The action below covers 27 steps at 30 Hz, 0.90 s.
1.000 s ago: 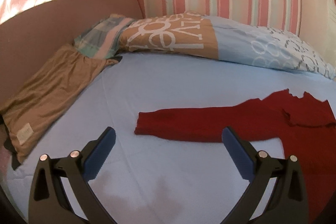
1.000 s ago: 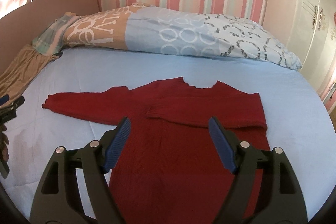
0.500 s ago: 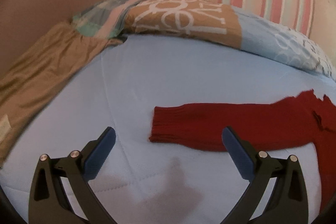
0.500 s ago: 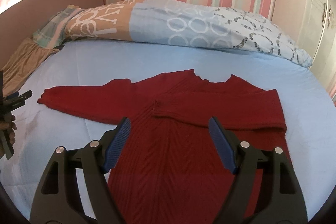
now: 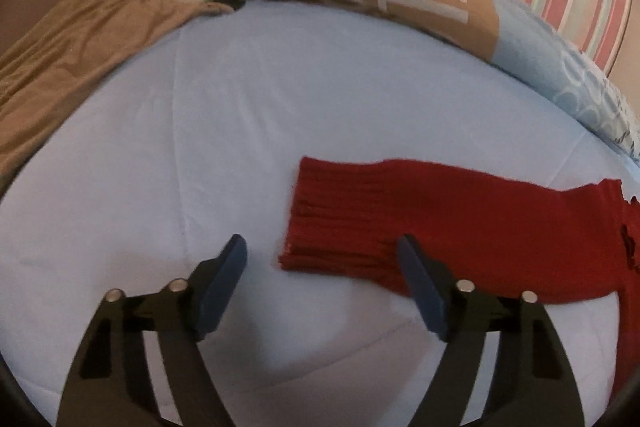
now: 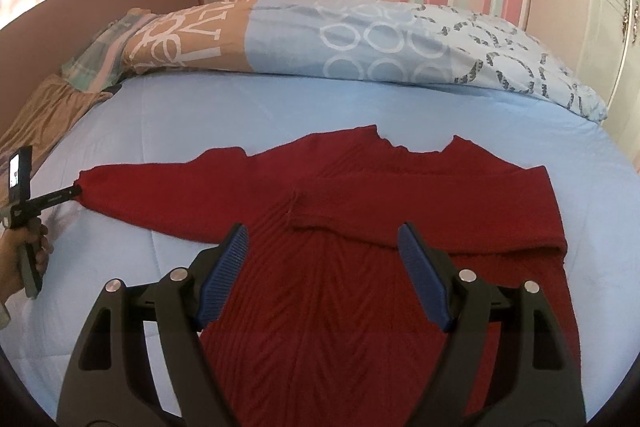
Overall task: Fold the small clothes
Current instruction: 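Move the left gripper to the cuff of the other sleeve, then close the left gripper on the second sleeve cuff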
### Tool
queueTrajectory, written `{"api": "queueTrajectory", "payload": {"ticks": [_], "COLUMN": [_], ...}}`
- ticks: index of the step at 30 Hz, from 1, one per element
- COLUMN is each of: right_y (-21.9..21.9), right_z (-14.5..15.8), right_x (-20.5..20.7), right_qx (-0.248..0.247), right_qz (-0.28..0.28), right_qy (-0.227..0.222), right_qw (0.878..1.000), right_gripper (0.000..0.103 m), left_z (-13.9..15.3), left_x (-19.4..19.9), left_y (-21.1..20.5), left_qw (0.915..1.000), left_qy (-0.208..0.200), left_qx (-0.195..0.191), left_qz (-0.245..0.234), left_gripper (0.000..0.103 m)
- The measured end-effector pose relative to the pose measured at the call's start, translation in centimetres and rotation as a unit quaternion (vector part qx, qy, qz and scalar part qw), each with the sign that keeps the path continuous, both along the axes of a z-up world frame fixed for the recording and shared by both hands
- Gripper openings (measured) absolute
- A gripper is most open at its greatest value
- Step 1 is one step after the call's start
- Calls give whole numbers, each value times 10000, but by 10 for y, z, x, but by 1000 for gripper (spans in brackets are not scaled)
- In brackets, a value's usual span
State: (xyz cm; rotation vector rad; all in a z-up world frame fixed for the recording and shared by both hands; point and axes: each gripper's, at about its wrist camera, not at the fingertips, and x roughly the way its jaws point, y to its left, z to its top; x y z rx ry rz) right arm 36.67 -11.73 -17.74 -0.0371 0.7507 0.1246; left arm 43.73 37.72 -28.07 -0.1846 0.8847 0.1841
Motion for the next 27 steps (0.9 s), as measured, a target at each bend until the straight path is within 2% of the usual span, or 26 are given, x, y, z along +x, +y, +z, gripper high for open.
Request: {"api": "queueTrajectory", "payload": {"ticks": [4,5,8,9,12,15,27], "right_y": [0,-1,0,-1,0,-2,-13], "right_z": [-5,-6,-7,-7,-6,-2,16], "right_x": [0,0,-2,-2,-3,-5,-12], "right_qx": [44,54,52,59,21,24,-28], "right_qz": [-11,-12,5,13,9,5,21], "right_qy": [44,51,57,57,33,2,-53], "right_qw": [10000,10000,10000,10000,10000,10000,10000], "right_gripper": [79,79,79,79,79,79,79], "left_z": [-5,-5,-3,-1,3,9,53], "left_x": [5,5,5,4,2,0,-5], "left_y": [-5,-6,-12,-13,-14,-14,-24], "left_qw": [9999,9999,9999,10000,10000,10000,9994], "left_qy": [110,110,77,39,-5,-58,-325], "left_qx": [13,8,56,72,-6,2,145], "left_qz": [16,12,-64,-57,-2,38,-50], "left_gripper": [72,68,49,36,18,11,8]}}
